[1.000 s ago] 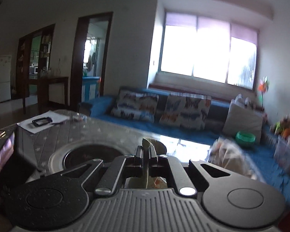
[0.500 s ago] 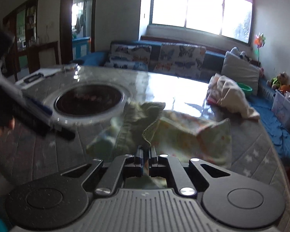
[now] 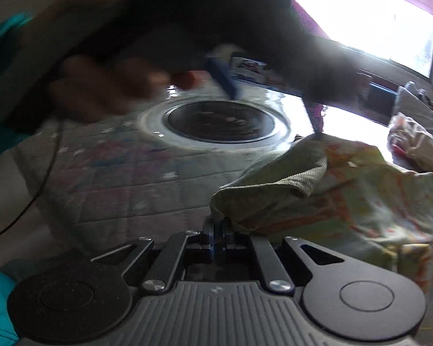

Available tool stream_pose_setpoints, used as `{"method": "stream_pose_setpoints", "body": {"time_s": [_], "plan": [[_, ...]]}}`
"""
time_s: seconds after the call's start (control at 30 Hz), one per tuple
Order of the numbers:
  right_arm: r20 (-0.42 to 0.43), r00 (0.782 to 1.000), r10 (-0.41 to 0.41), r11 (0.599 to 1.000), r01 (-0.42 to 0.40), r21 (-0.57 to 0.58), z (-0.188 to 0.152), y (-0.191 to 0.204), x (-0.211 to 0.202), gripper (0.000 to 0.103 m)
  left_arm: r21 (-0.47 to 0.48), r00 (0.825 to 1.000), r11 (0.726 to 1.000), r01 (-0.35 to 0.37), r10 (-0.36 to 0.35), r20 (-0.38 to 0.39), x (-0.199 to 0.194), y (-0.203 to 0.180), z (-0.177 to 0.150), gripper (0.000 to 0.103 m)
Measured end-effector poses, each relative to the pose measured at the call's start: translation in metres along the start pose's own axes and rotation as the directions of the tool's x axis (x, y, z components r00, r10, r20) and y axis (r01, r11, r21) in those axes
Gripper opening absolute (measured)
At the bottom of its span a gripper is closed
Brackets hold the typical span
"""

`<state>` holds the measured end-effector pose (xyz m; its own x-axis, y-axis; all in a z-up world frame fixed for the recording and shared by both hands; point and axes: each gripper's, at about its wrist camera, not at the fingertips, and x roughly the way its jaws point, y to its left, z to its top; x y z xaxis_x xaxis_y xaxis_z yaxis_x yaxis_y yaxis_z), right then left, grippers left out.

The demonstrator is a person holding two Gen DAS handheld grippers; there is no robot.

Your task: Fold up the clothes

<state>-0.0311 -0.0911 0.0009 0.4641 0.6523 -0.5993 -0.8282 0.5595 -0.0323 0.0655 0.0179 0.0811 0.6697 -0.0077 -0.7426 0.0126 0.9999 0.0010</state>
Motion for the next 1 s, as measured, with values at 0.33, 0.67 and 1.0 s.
{"method": "stream_pose_setpoints", "body": {"time_s": [0.33,0.67,1.0], "plan": [[0.012,1.000,0.008,1.000,-0.008,0.004,-0.012,0.012,-0.009,0.004,0.054,0.997,0.997,0.050,-0.047,-0.062,0.060,-0.019,0.018,0.041],[0.010,1.000,-0.030,0.997,0.029,0.078,-0.021,-0.008,-0.019,0.005,-0.086,1.000,0.996,-0.018,0.016,-0.022,0.045,0.030,0.010,0.007],[0.066,0.981,-0.180,0.954,0.158,0.253,-0.028,-0.051,-0.067,0.035,-0.085,0.999,0.996,-0.032,0.028,-0.046,0.047,0.039,0.003,0.015]]}}
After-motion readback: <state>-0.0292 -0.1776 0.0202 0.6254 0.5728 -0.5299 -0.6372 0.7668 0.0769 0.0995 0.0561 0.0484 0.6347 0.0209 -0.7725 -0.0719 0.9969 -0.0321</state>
